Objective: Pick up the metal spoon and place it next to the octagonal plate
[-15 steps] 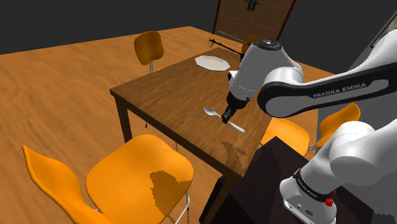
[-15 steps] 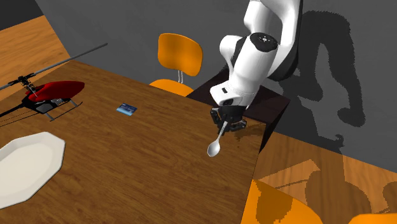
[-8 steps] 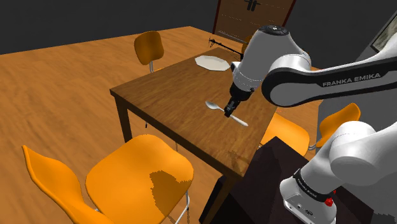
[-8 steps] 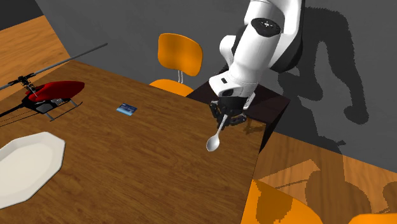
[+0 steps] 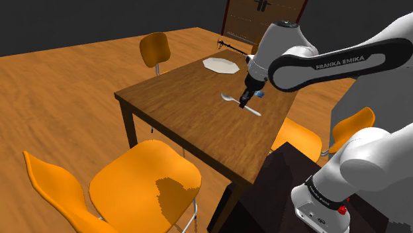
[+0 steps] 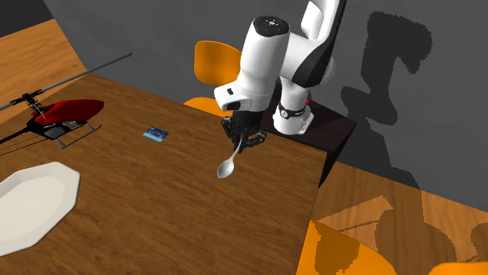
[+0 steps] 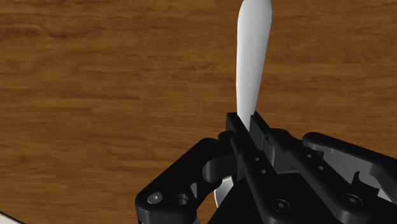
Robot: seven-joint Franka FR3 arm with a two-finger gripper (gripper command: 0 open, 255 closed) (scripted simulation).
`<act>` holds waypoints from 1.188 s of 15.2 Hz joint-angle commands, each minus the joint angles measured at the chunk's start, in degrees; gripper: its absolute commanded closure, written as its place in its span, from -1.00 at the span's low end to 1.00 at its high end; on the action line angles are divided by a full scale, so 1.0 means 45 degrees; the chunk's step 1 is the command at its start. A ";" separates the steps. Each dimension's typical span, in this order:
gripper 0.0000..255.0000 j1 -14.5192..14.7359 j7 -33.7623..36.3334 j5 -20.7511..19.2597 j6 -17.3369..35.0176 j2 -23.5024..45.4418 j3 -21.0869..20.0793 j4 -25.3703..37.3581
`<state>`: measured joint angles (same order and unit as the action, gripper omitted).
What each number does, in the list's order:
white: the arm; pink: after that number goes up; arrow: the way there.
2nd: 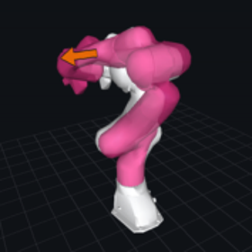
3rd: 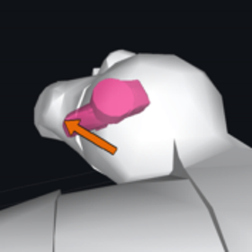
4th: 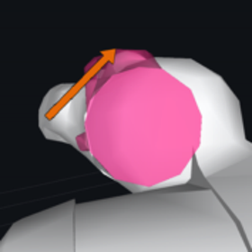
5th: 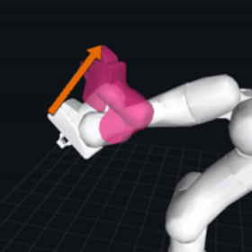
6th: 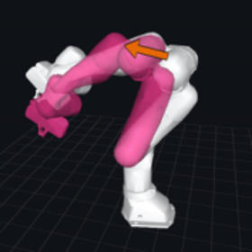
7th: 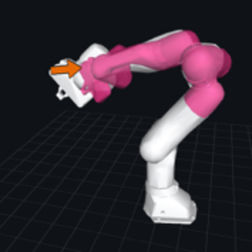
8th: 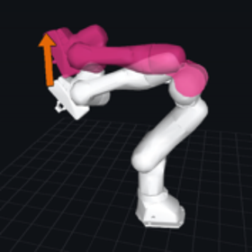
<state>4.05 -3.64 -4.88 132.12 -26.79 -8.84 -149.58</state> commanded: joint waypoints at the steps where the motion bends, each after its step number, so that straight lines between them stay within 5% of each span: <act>1: 1.00 -0.0313 -0.0575 -0.0208 0.0204 0.0470 0.0435 0.0322; 10: 1.00 -0.1424 -0.3242 -0.0551 0.0717 0.2801 0.2331 0.2391; 18: 1.00 -0.2166 -0.5682 0.0040 0.0664 0.5346 0.3630 0.5160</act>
<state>-5.30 -27.78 -5.13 135.83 -3.53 6.91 -127.96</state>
